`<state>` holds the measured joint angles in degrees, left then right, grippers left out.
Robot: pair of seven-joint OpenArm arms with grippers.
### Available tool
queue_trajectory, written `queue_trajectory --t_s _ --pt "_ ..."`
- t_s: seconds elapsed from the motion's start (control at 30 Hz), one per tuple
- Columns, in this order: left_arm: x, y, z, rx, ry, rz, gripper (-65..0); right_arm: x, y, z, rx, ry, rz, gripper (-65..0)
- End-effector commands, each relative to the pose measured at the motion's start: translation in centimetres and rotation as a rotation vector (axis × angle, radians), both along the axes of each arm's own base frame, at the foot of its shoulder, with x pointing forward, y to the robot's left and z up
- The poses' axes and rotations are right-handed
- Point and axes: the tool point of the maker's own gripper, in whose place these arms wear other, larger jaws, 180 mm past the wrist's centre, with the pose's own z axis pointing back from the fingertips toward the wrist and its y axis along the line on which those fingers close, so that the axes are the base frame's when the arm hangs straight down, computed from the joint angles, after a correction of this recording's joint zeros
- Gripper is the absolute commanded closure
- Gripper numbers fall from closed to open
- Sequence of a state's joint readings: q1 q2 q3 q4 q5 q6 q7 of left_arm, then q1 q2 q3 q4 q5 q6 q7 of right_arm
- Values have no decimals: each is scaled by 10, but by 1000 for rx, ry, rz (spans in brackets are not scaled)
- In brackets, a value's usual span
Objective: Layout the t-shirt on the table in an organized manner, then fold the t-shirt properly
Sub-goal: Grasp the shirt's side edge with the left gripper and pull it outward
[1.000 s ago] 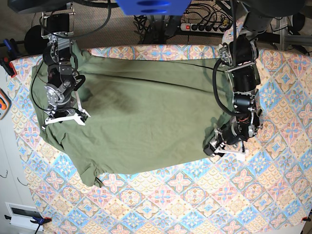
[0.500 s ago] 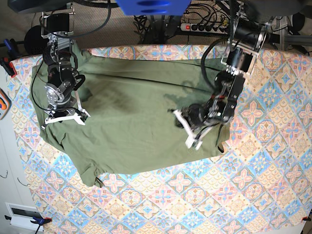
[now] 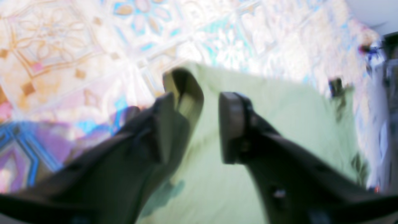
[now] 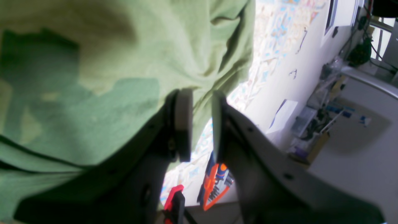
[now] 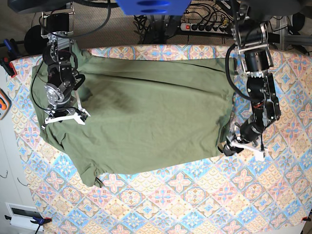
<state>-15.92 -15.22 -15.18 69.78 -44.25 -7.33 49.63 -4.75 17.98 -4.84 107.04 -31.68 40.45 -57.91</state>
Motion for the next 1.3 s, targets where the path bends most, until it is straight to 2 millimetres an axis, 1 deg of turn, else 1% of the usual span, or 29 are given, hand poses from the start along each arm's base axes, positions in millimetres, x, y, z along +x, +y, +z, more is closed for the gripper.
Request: queue_trajectory --t_s 0.0,0.07,0.2,0.23,0.3,0.33,0.4,0.47,0.53,0.63,0.7,0.73,0.77,0.8,0.83,0.9,0.93,0.97,1.0,1.07,1.1,1.17,1.2,1.23,1.27 --pt "13 7 12 -33 -35 26 -328 8 -4 14 -20 -42 -1 -105" --pt "20 6 6 -106 -17 55 -361 8 -4 14 -20 -44 0 -105" --pt "33 3 -3 -198 14 92 -365 10 -2 24 -20 -74 6 -105" --pt "37 0 -5 -212 22 97 -365 10 -2 24 -20 -76 6 -105" --pt "45 -14 -12 -244 30 106 -365 10 -2 24 -20 -76 6 -105" --pt "47 -17 -16 -257 39 112 -365 10 -2 25 -20 -77 7 -105" --pt "49 -21 -23 -275 54 125 -365 9 -2 24 -20 -75 5 -105" --pt "46 -32 -34 -300 84 123 -365 3 -2 18 -20 -56 5 -105" --pt "49 -37 -37 -308 87 132 -365 2 -3 18 -20 -54 4 -105" --pt "45 -50 -53 -337 124 145 -365 2 -2 18 -20 -54 5 -105" --pt "46 -51 -55 -339 117 158 -363 2 -4 18 -21 -55 0 -105" --pt "46 -50 -54 -338 114 160 -355 1 -8 20 -22 -59 -11 -105" --pt "46 -50 -54 -337 113 159 -331 0 -12 21 -23 -62 -23 -105" --pt "46 -53 -54 -331 114 151 -290 0 -14 22 -24 -64 -32 -105" --pt "47 -55 -53 -323 112 142 -226 0 -15 22 -25 -65 -34 -105" --pt "57 -57 -41 -316 86 128 -66 0 -15 22 -25 -65 -34 -105" --pt "64 -59 -33 -307 66 121 0 0 -15 22 -25 -65 -34 -105" --pt "66 -63 -31 -288 59 106 0 1 -16 23 -26 -67 -34 -105" --pt "71 -70 -23 -257 36 76 0 2 -16 24 -26 -70 -34 -105" --pt "83 -87 13 -166 -69 -13 0 2 -16 24 -26 -70 -34 -105" --pt "82 -104 28 -103 -121 -81 0 2 -16 24 -26 -70 -34 -105" --pt "76 -145 58 49 -221 -242 0 1 -16 23 -26 -69 -34 -105" --pt "72 -161 62 133 -244 -309 0 2 -16 24 -26 -70 -34 -105" --pt "66 -174 56 237 -248 -383 0 3 -16 24 -26 -73 -34 -105" --pt "60 -181 50 345 -256 -444 0 2 -16 24 -26 -72 -35 -105"
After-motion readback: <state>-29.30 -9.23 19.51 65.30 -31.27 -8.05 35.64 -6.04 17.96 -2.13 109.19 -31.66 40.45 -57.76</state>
